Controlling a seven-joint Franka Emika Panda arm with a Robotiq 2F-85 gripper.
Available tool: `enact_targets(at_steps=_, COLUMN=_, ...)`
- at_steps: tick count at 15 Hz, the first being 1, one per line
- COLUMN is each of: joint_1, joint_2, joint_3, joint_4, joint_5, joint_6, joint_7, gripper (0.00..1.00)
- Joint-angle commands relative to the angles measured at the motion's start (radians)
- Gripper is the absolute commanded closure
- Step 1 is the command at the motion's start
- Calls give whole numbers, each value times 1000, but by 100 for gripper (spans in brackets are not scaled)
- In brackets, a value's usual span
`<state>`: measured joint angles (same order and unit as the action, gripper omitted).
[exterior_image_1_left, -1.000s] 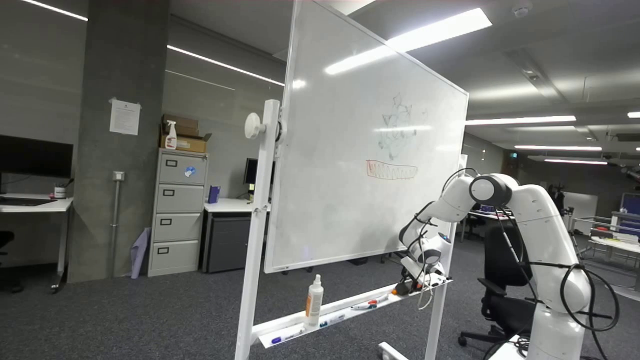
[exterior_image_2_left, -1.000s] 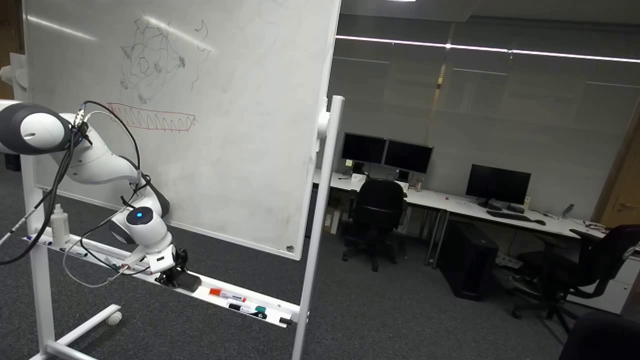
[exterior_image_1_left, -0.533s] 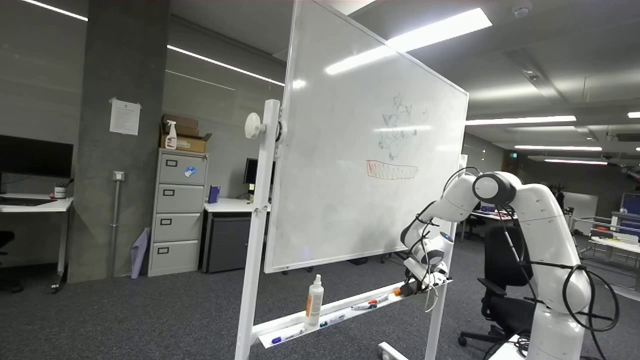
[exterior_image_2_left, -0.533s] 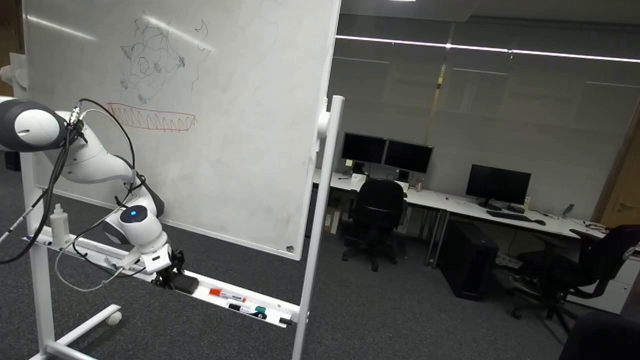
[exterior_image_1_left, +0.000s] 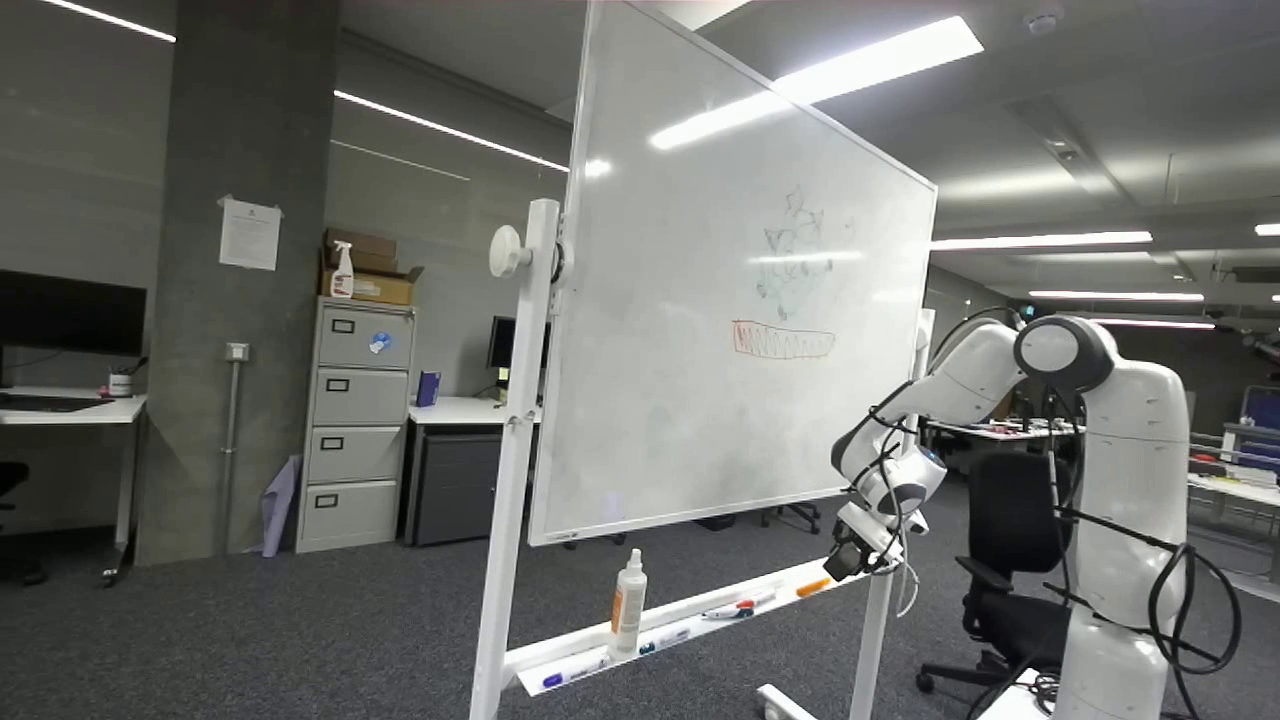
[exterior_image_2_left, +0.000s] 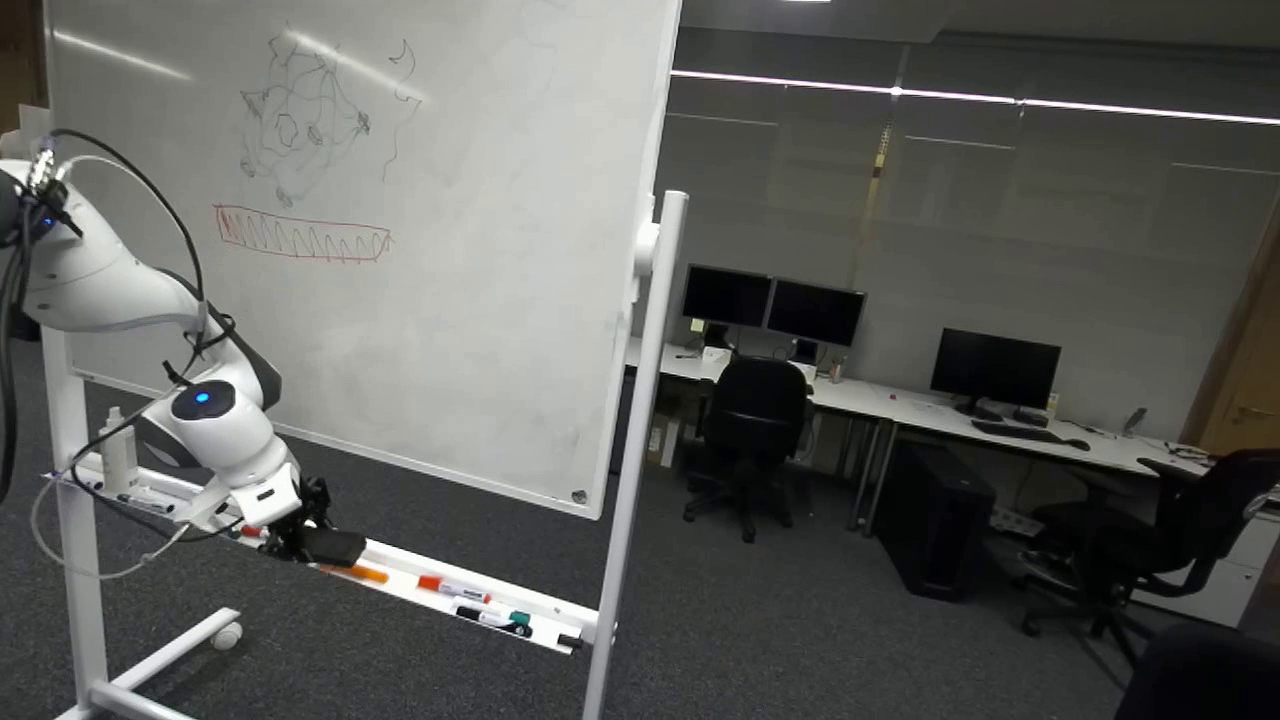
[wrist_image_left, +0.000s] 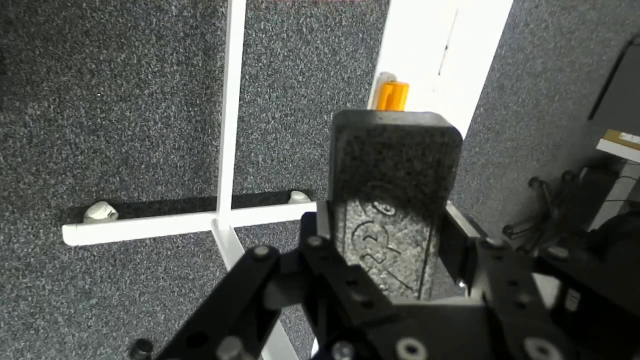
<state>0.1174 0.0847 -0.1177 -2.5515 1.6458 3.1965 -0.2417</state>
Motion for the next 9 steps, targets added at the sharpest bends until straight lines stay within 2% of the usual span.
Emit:
enact_targets(at_steps=1, joint_1=12, joint_2=-228, joint_3=12, joint_4=-225, joint_5=-80, joint_6=15, joint_7=-17, gripper=70)
enact_targets(at_steps=4, joint_1=9, joint_2=-316, joint_3=25, joint_4=-361, joint_5=-197, joint_6=19, joint_7=-2, gripper=70)
enact_targets(at_steps=5, joint_1=3, joint_2=-205, joint_3=25, joint_4=-255, joint_5=-106, joint_6=9, joint_7=-130, gripper=70)
enact_targets(at_steps=9, joint_1=13, joint_2=-209, joint_3=61, joint_4=-265, joint_5=-118, joint_6=67, joint_7=-215, gripper=70)
